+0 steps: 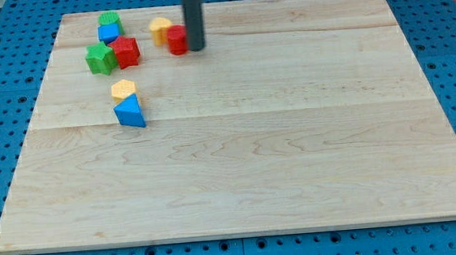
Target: Place the blue triangle at the left center of the board
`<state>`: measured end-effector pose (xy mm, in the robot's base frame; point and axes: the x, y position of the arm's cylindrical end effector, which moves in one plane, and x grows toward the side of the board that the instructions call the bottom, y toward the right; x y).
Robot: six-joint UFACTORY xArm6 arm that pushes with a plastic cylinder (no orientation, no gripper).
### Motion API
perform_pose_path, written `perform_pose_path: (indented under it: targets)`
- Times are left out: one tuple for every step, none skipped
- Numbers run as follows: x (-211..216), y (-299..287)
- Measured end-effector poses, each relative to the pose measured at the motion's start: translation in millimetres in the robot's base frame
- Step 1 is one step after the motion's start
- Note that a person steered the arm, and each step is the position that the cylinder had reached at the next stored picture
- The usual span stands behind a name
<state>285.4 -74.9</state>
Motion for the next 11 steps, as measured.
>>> perform_pose_path:
  targets:
    - [-4,-31]
    - [18,43]
    - [101,66]
    - [179,39]
    - [178,-25]
    - [128,-80]
    - [99,-121]
    - [98,-122]
    - [147,-125]
    - [136,-89]
    - [90,-80]
